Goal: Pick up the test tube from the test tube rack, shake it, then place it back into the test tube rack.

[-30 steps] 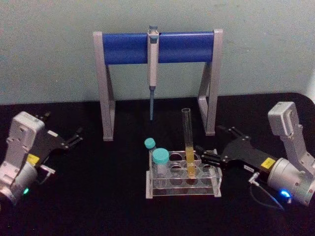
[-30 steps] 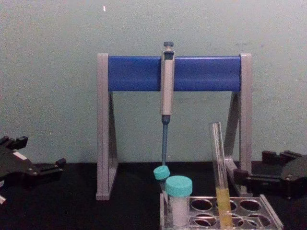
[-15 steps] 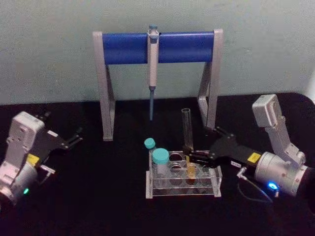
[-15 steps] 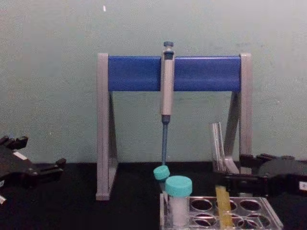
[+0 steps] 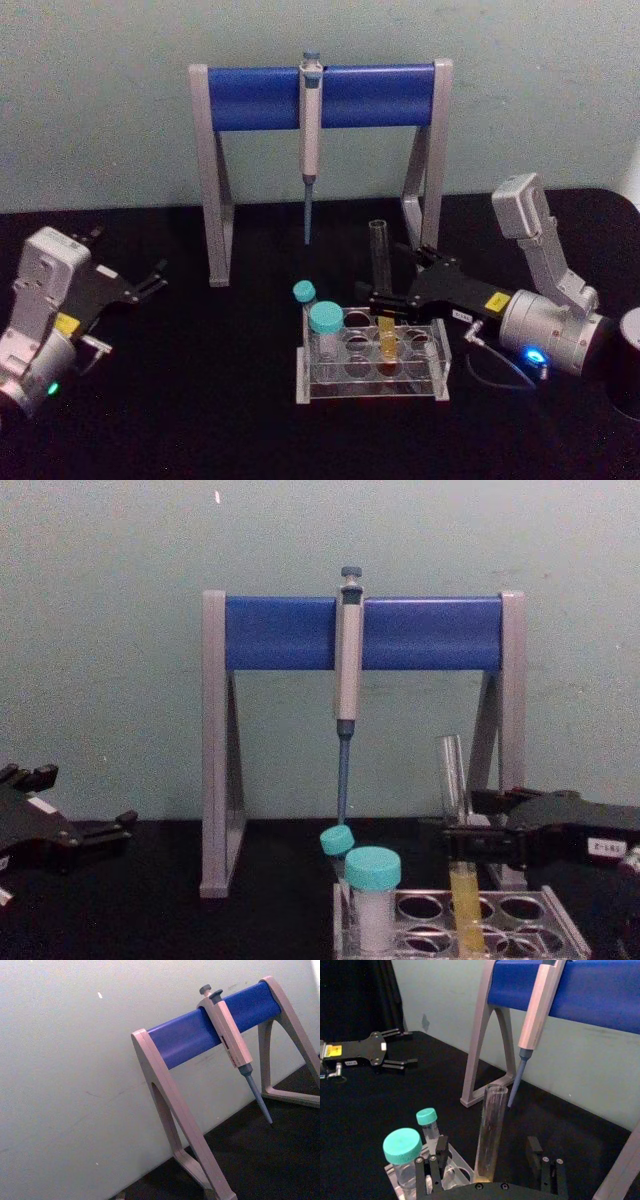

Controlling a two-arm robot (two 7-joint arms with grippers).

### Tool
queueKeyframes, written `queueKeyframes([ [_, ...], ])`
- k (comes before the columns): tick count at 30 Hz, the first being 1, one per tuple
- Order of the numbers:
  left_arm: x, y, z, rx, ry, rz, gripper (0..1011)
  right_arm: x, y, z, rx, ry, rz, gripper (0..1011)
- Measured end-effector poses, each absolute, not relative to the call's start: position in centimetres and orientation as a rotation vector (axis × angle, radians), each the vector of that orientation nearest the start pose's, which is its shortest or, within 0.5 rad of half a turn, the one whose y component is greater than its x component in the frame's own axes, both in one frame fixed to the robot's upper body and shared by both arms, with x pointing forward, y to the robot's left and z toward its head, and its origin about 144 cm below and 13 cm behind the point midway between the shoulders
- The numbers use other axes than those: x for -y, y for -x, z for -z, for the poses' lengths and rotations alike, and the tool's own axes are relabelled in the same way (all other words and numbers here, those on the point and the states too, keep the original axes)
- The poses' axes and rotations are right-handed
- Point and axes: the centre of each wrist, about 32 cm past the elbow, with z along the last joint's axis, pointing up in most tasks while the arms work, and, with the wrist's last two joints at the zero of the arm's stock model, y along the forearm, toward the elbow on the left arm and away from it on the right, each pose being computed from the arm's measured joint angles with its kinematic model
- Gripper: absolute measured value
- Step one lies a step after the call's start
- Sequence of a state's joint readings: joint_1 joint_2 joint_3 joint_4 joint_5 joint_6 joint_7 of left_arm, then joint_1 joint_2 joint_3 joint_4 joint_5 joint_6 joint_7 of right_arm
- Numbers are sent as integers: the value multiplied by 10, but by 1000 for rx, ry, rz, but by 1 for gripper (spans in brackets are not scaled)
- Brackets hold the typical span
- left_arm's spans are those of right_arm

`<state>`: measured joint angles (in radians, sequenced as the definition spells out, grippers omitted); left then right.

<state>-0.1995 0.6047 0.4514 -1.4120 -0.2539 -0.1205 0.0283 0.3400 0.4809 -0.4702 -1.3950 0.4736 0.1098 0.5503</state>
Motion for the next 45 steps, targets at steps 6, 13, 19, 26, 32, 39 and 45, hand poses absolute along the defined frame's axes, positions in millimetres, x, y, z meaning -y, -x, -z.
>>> queueKeyframes([
  [6,-310,-489,-1140,285,-304,-1248,1010,259,-535,-1177,-59,181,691,1000],
  [13,-310,-489,-1140,285,-304,-1248,1009,257,-538,-1177,-52,204,684,1000],
  [19,-310,-489,-1140,285,-304,-1248,1010,256,-539,-1178,-51,222,684,1000],
  [26,-310,-489,-1140,285,-304,-1248,1010,257,-539,-1178,-52,221,685,1000],
  [32,-310,-489,-1140,285,-304,-1248,1010,257,-539,-1178,-51,220,686,965],
  [39,-310,-489,-1140,285,-304,-1248,1010,257,-538,-1178,-51,218,687,794],
  [45,-310,-489,-1140,285,-304,-1248,1009,257,-538,-1178,-52,217,687,602],
])
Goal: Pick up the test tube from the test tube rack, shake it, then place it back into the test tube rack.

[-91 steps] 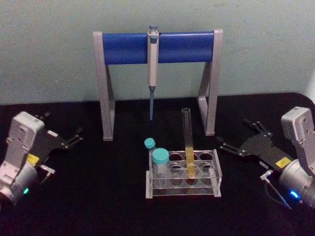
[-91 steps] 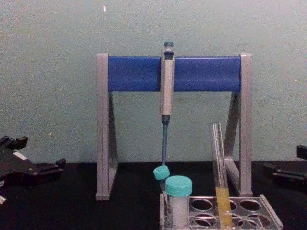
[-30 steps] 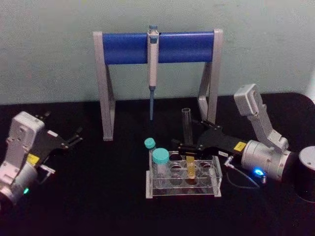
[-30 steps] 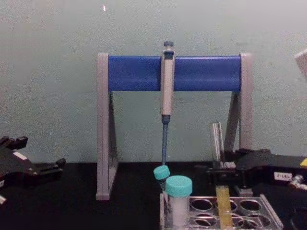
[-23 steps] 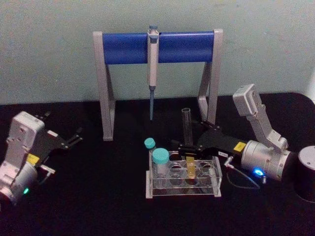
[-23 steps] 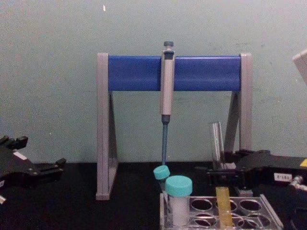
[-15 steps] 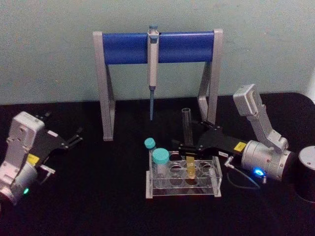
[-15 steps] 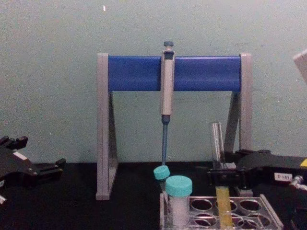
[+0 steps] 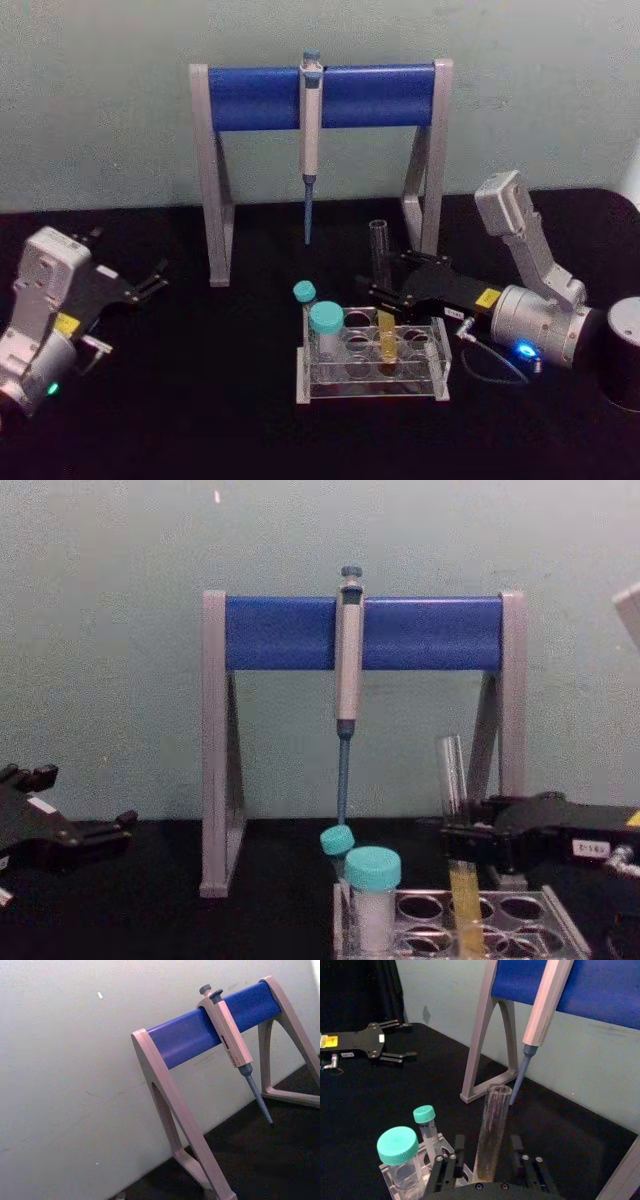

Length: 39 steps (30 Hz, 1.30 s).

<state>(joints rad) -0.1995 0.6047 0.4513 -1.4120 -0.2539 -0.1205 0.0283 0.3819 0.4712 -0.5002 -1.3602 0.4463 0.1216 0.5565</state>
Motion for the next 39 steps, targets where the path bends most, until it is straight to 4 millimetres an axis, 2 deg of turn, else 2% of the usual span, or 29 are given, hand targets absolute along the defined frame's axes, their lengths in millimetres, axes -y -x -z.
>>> queueKeyframes([
  [6,-310,-489,-1140,285,-304,-1248,1010,257,-538,-1178,-52,216,687,394],
  [12,-310,-489,-1140,285,-304,-1248,1010,257,-538,-1178,-51,215,687,237],
  [28,-310,-489,-1140,285,-304,-1248,1009,257,-538,-1177,-50,209,686,233],
  [39,-310,-489,-1140,285,-304,-1248,1010,260,-529,-1170,-39,126,696,233],
])
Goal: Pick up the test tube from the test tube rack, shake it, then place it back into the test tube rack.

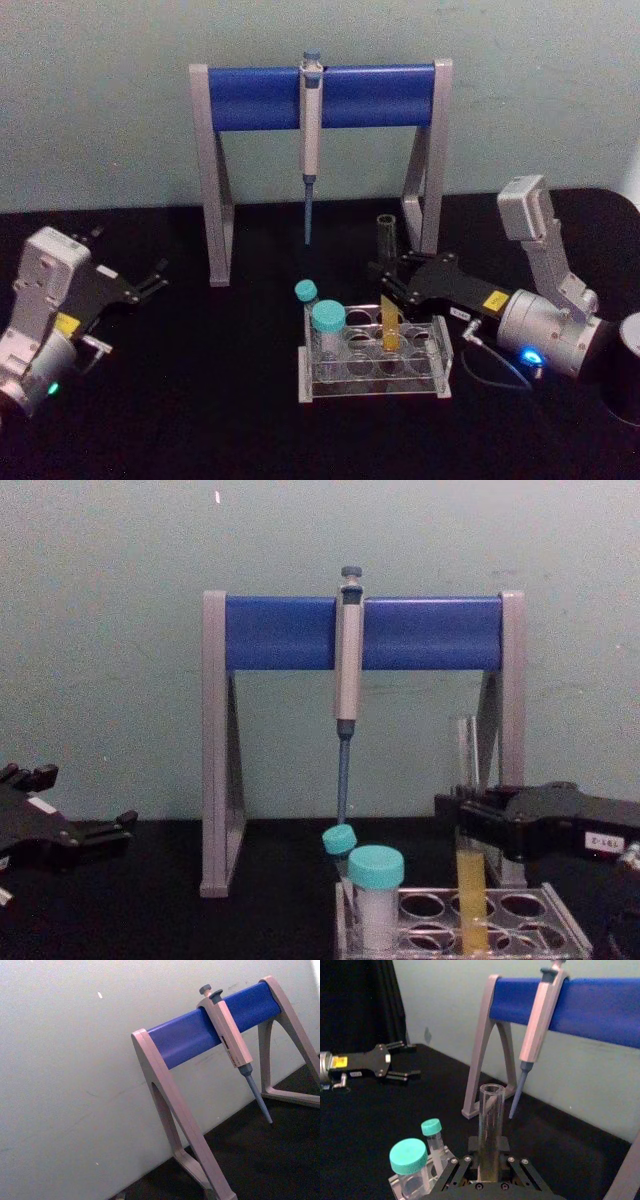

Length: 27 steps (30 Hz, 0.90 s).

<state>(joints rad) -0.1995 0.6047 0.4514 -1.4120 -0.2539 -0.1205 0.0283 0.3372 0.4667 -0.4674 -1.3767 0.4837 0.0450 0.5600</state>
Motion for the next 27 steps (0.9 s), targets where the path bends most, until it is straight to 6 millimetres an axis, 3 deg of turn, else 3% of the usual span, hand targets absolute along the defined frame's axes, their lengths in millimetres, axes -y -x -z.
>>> queueKeyframes([
  [17,-310,-489,-1140,285,-304,-1248,1009,264,-510,-1178,72,-16,722,233],
  [27,-310,-489,-1140,285,-304,-1248,1009,261,-513,-1189,125,-83,704,233],
])
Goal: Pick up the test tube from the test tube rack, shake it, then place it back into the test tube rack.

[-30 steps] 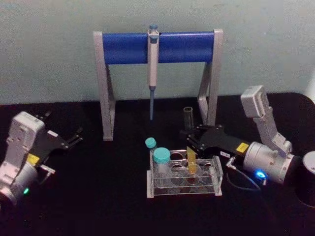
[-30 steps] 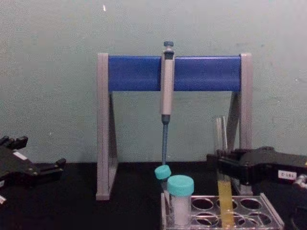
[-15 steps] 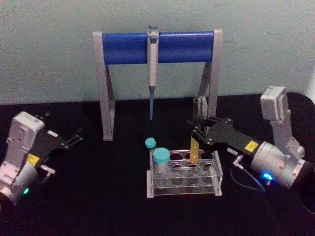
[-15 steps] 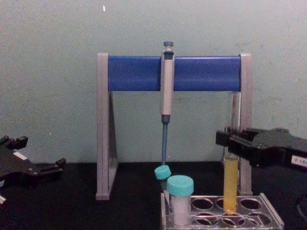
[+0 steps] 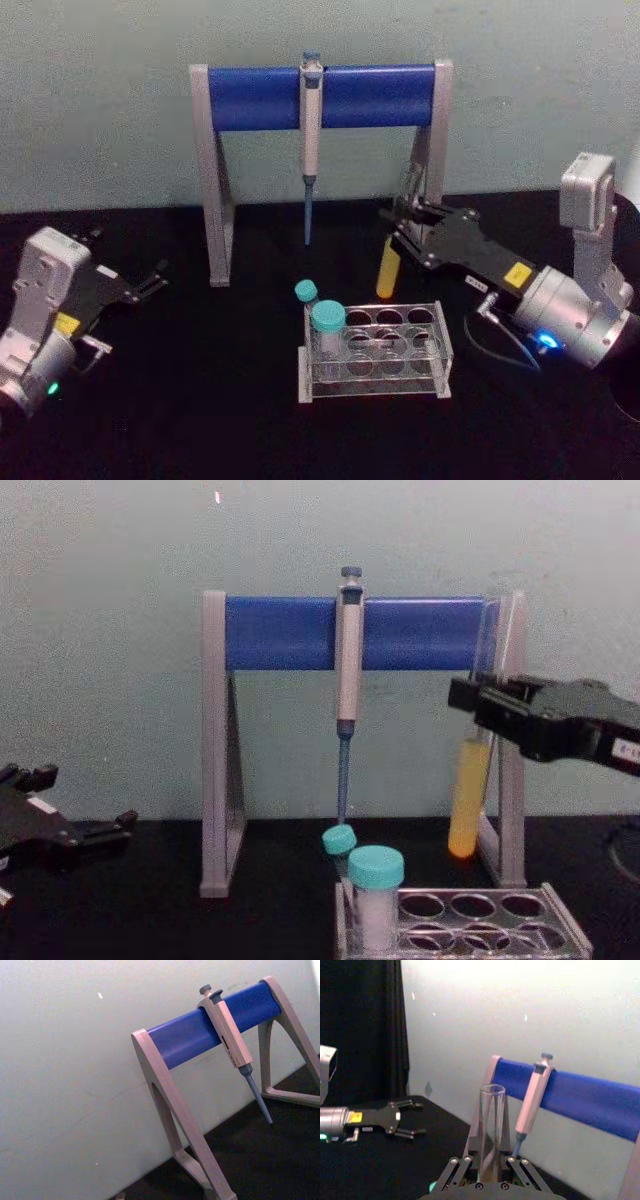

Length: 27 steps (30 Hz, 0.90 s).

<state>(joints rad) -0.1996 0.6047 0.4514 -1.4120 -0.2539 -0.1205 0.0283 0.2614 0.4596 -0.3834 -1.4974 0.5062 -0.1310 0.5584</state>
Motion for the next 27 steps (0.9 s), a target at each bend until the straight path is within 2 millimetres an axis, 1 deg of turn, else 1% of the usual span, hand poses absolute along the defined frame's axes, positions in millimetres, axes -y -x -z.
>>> queueKeyframes([
  [3,-310,-489,-1140,285,-304,-1248,1010,259,-516,-1194,140,-95,695,233],
  [10,-310,-489,-1140,285,-304,-1248,1010,257,-519,-1195,147,-94,686,232],
  [27,-310,-489,-1140,285,-305,-1248,1009,261,-519,-1197,157,-76,710,233],
])
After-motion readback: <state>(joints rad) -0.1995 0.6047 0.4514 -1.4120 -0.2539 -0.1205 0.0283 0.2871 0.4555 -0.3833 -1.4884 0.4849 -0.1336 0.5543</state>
